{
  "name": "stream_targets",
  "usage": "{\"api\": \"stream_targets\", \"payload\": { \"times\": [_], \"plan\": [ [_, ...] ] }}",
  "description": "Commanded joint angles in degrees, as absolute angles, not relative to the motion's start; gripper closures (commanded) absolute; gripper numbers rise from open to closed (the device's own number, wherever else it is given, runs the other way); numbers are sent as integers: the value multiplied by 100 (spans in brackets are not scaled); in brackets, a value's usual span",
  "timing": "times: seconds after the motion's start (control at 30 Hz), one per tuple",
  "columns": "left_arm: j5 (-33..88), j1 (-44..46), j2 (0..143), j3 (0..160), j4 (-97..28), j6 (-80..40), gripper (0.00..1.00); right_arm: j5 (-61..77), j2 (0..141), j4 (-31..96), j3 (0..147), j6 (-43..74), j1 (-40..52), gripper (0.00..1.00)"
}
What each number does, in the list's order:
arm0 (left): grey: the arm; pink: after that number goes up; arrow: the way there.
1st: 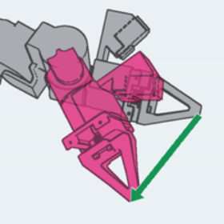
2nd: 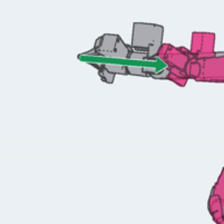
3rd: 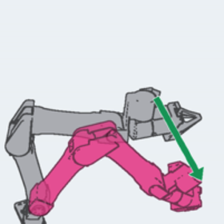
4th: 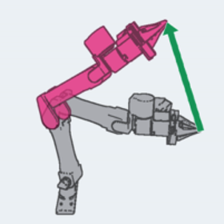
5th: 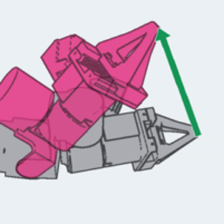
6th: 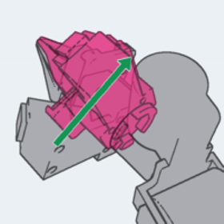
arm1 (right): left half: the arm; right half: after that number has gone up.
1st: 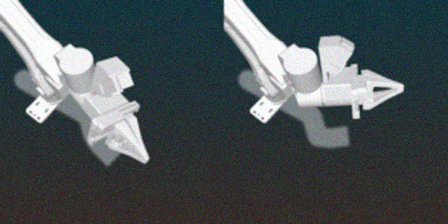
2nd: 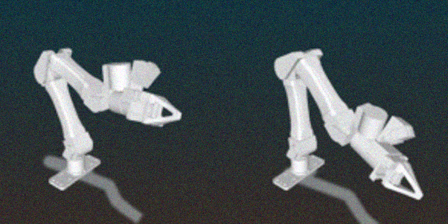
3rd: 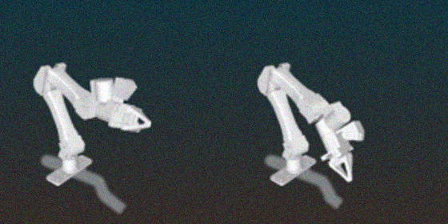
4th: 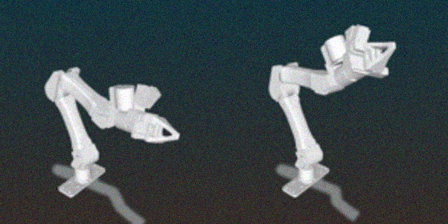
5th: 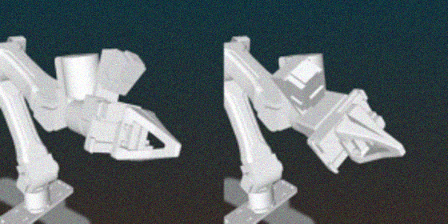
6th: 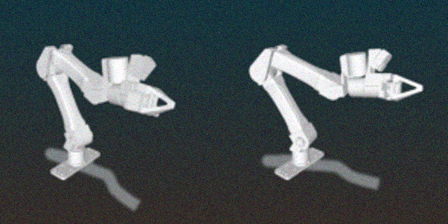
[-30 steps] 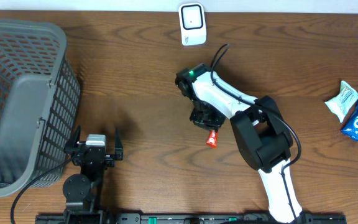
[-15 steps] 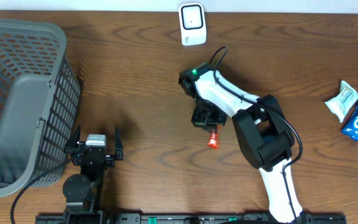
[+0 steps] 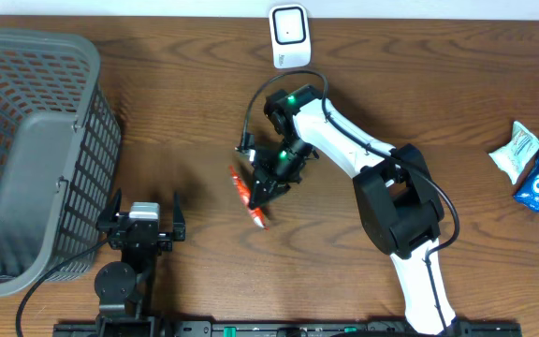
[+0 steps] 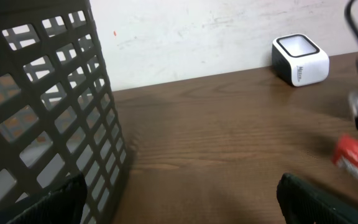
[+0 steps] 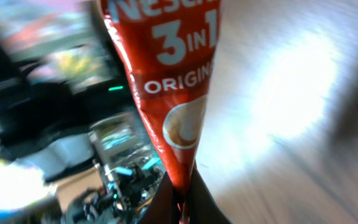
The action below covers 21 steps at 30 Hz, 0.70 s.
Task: Scan the item barcode
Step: 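Raise the Nescafe stick toward the white scanner with the right gripper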
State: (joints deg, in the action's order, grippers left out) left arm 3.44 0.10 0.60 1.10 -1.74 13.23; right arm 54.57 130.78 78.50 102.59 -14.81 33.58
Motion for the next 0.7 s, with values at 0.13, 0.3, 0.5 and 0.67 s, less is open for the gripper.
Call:
{"api": "stream_targets", "payload": {
  "times": [0.13, 0.3, 0.5, 0.67],
  "plan": [
    [338, -10, 27, 23, -384, 1256, 2, 8134, 12892, 7953, 10326, -3588, 3374, 99],
    [338, -10, 27, 23, -384, 1256, 2, 8949, 12892, 8374, 10326, -3341, 3387, 99],
    [338, -10, 27, 23, -384, 1256, 2, 8866, 12890, 8783, 10326, -3459, 3374, 99],
    [338, -10, 27, 23, -384, 1256, 2, 8842, 12890, 8818, 10326, -3481, 3391, 99]
  ]
}}
